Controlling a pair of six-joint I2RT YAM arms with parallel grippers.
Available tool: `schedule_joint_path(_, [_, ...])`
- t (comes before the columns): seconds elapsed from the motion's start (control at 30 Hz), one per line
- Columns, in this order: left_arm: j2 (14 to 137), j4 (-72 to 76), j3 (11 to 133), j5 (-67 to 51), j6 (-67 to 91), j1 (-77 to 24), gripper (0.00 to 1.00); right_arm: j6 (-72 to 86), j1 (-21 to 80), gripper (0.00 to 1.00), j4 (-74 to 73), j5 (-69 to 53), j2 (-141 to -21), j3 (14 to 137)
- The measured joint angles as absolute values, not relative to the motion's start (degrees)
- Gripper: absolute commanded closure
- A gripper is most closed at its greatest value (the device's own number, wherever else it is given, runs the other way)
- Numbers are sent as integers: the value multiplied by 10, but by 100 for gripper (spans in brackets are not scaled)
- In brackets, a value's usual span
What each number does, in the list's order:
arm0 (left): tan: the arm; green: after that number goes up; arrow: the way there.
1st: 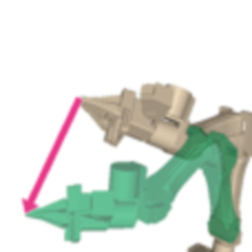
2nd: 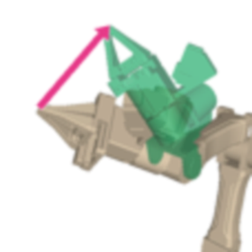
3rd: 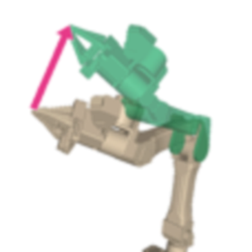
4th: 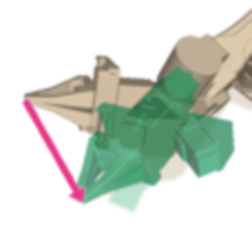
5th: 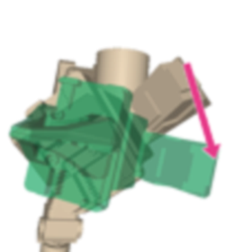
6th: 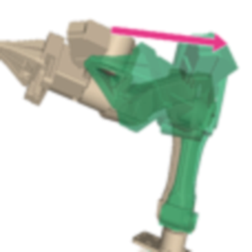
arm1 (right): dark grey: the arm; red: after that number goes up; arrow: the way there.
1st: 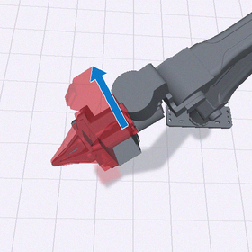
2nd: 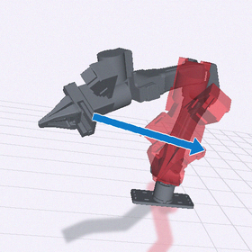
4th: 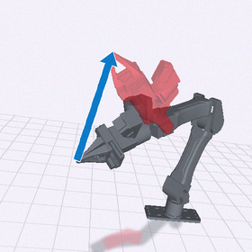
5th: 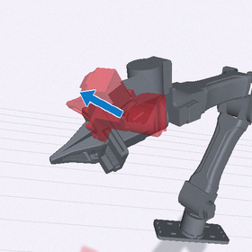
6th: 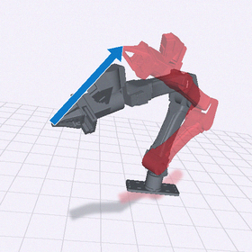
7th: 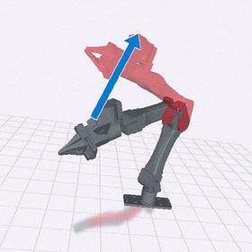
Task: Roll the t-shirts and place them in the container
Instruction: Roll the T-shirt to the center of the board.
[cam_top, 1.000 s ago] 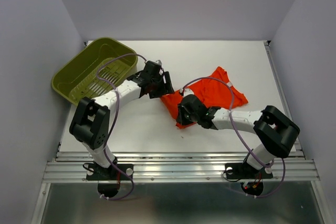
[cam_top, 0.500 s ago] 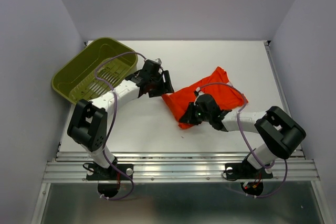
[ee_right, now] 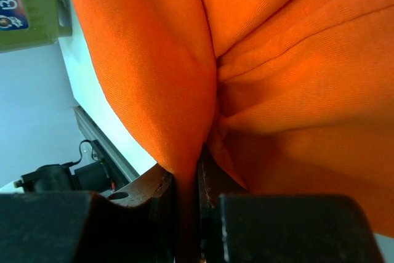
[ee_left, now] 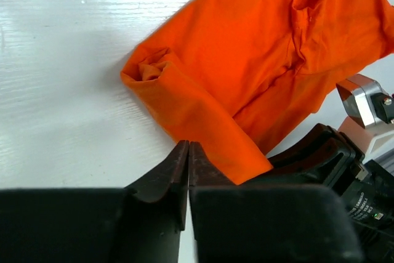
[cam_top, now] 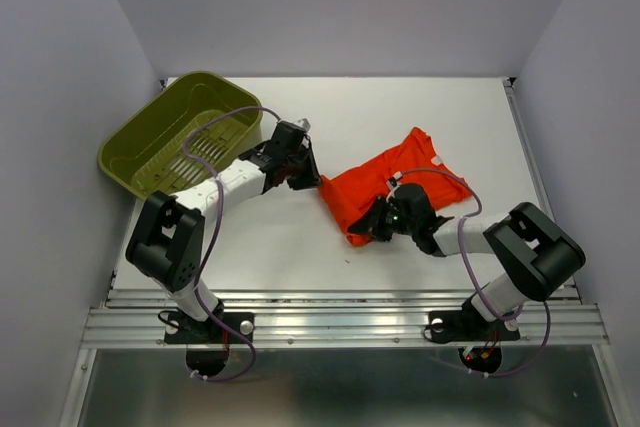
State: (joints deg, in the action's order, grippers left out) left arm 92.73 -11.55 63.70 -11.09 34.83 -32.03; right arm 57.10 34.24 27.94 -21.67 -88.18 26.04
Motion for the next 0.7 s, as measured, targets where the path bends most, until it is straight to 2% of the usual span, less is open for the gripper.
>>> schedule_joint_path(0.07, [927,-109,633,-118,348,-323,100,579,338,99,286,-222,-882,256])
schedule_joint_path(0.7, [1037,-49,651,-176,345,-338,100,618,305,99,336,-251,-893,225])
